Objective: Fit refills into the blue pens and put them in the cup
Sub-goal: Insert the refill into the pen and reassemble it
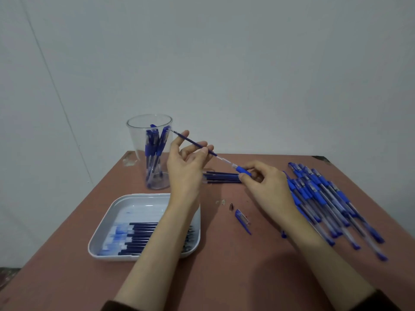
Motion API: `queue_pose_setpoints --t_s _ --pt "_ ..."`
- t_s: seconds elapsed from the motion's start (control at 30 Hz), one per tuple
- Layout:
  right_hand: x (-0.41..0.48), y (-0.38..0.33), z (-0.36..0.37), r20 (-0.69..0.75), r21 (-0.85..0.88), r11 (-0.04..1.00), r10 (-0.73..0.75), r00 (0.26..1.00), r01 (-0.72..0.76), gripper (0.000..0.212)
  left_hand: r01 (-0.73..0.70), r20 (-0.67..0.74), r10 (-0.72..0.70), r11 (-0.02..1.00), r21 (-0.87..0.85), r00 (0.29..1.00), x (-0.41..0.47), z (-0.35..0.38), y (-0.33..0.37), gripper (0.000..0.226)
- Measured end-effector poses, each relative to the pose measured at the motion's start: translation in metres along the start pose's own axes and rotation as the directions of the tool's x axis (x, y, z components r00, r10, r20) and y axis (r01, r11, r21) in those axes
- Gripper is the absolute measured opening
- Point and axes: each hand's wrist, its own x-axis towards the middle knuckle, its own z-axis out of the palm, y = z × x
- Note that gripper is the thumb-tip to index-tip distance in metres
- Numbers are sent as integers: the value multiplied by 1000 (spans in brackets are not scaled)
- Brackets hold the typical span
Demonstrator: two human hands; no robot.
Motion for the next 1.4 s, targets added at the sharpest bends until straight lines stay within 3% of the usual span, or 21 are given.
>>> queue_pose_setpoints --t_s 0.6,0.9,1.0,1.1,1.23,1.4 --pt "-2 -4 0 -6 33 997 -65 998 65 14 13 3 -13 998 65 1000 1 -2 -2 43" --pt "-2 -3 2 9 26 998 -63 998 63 11 61 143 -94 974 220 985 -7 2 -8 35" --pt "-1 -5 2 35 124 992 -19 999 14 10 59 190 -112 963 262 975 -8 3 -9 23" --pt "0 -10 -2 120 408 898 127 985 -165 12 58 256 -150 940 335 955 -9 4 -9 21" --pt "5 -8 -10 197 692 651 248 949 -313 17 10 301 -222 819 574 927 -5 -3 -8 21" --pt "6 -4 -14 232 760 563 230 945 -324 18 -267 443 -377 434 861 813 -9 -4 -5 41"
